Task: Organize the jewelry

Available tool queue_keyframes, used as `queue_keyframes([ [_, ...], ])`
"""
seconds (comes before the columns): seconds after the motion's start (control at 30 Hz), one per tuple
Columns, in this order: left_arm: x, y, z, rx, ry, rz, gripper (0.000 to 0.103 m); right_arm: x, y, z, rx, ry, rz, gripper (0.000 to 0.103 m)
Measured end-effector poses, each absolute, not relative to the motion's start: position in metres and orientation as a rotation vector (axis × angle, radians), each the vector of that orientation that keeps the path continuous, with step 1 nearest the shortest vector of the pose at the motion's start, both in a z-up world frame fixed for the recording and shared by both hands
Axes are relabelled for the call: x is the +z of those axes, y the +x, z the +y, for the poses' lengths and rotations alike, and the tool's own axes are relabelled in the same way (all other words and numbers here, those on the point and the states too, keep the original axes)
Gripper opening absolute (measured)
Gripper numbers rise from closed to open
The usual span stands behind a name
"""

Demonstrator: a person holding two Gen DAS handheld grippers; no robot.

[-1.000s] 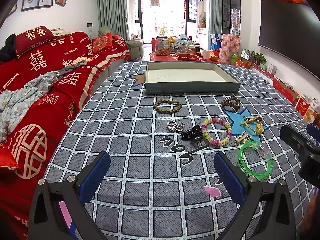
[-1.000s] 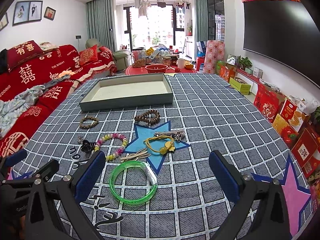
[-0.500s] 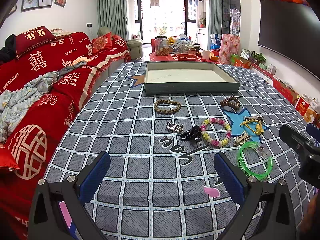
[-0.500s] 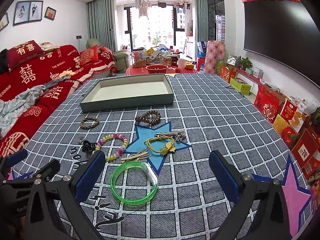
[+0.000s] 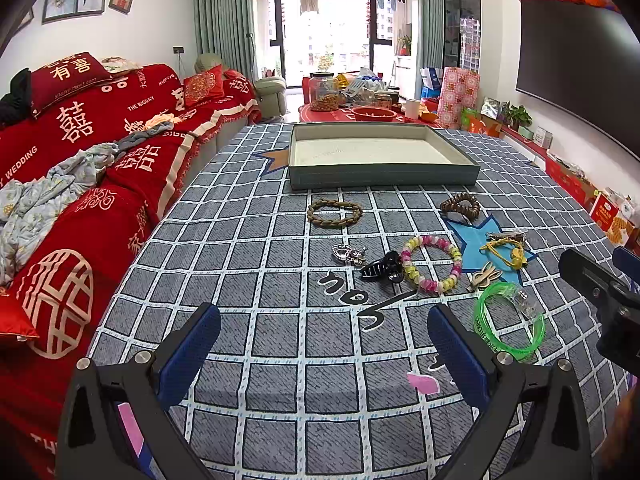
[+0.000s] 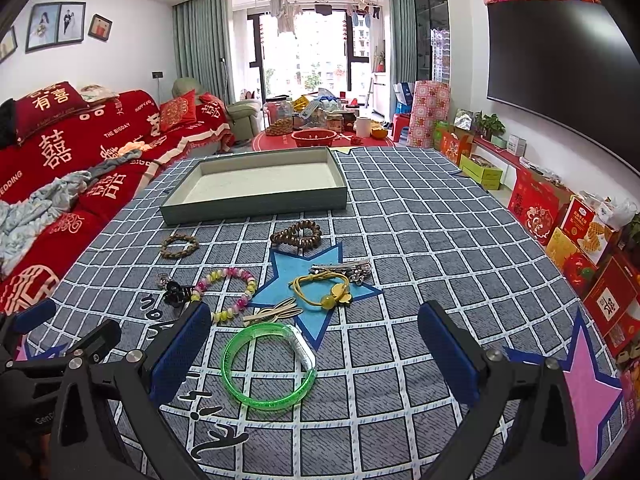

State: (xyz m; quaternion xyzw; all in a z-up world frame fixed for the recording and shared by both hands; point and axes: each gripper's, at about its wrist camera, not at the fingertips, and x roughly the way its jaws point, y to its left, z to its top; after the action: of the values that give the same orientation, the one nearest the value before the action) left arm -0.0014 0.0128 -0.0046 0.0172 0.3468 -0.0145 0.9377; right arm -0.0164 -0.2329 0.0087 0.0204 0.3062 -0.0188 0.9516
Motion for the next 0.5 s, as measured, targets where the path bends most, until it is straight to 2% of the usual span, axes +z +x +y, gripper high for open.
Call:
queue_keyframes([
  [0.5, -0.007, 0.025, 0.017, -0.071, 0.018, 0.791, 0.103, 0.014, 0.000, -0.230, -0.002, 0.034, 0.670, 0.103],
])
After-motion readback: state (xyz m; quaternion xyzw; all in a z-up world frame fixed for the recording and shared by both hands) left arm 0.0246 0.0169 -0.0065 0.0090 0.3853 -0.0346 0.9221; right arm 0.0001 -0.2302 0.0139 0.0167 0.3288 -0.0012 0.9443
